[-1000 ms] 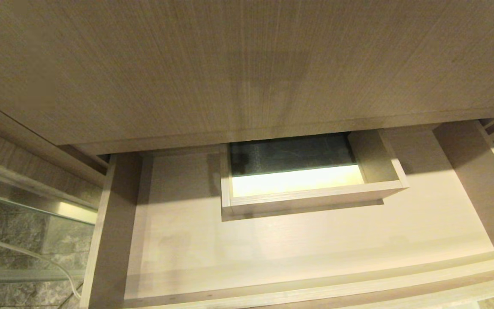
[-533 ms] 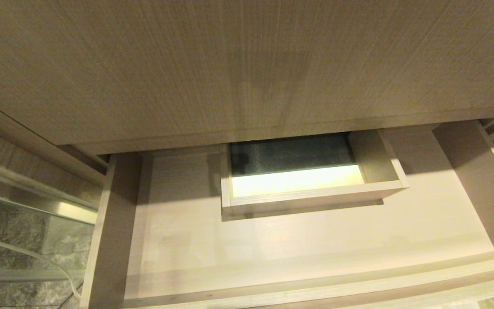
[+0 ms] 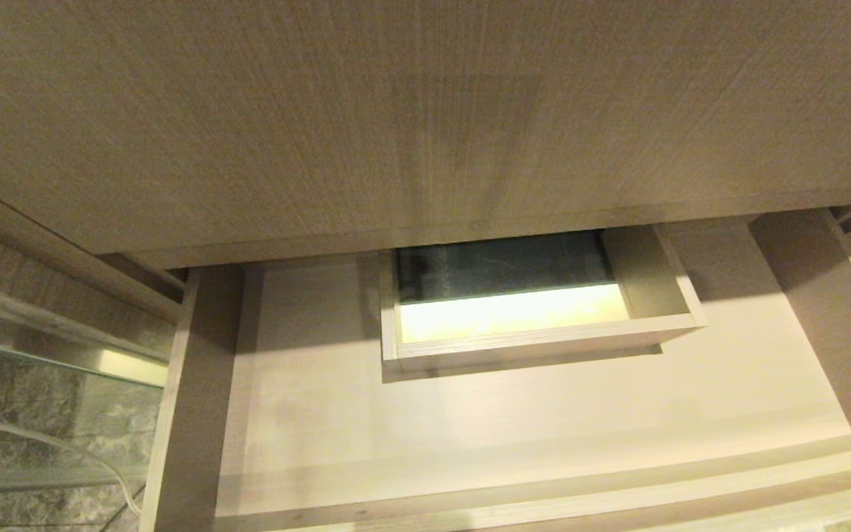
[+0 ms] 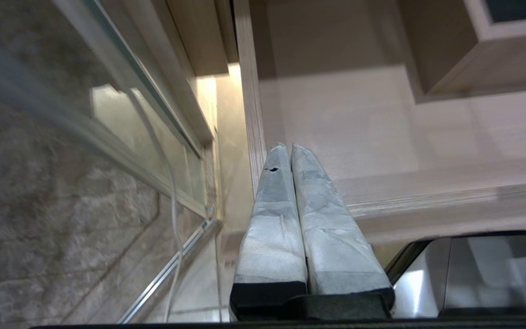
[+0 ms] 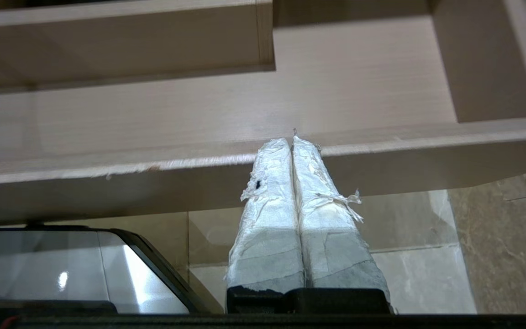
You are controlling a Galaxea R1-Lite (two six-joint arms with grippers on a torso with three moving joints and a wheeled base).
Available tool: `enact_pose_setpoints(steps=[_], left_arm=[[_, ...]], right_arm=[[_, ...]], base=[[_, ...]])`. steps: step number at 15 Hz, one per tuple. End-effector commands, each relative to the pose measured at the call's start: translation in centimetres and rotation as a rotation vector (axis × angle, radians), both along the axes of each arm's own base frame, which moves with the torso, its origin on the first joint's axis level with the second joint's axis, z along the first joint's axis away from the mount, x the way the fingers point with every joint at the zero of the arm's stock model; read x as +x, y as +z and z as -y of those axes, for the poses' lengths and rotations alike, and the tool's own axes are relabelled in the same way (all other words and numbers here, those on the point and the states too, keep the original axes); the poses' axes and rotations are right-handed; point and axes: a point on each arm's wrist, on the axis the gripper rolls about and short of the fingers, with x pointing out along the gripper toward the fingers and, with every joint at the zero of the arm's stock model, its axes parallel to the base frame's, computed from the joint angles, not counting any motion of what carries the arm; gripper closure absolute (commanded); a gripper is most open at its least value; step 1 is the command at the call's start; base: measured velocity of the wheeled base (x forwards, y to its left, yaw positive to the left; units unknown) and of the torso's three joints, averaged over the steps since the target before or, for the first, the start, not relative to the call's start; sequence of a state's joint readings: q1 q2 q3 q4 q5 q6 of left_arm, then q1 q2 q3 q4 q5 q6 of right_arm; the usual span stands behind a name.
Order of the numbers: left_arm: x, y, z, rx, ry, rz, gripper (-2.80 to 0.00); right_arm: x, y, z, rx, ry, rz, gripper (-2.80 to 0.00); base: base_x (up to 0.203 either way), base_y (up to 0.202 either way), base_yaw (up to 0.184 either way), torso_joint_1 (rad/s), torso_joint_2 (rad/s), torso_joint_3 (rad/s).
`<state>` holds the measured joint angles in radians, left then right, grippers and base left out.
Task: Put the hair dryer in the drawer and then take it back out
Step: Pick up the hairdryer
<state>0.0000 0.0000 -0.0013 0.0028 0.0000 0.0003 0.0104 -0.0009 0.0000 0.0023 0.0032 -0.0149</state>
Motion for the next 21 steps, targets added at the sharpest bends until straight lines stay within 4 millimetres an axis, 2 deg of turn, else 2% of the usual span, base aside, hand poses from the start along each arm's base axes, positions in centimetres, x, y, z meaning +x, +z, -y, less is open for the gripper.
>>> enact_pose_setpoints(steps=[1,11,14,21], left_arm=[[-0.01,0.0,0.0,0.0,0.0,0.001,0.0],[0.0,-0.04,0.0,0.0,0.0,-0.001,0.0],[-0.01,-0.02,0.0,0.0,0.0,0.0,0.0],[0.0,-0.01,0.0,0.0,0.0,-0.001,0.0]], right_arm=[[0.03,-0.04,0.0,0.0,0.002,-0.004,0.0],[0.03,-0.04,0.0,-0.002,0.0,-0.004,0.0],[0.02,-0.03,0.0,0.0,0.0,-0.004,0.0],[0.01,-0.03,0.0,-0.001,0.0,-0.003,0.0]], base=[[0.0,0.0,0.0,0.254,-0.06,-0.188],[0.0,0.0,0.0,0.218,-0.47,-0.202],[0.0,0.0,0.0,0.061,-0.47,-0.219],[0.0,0.0,0.0,0.351,-0.5,-0.237]])
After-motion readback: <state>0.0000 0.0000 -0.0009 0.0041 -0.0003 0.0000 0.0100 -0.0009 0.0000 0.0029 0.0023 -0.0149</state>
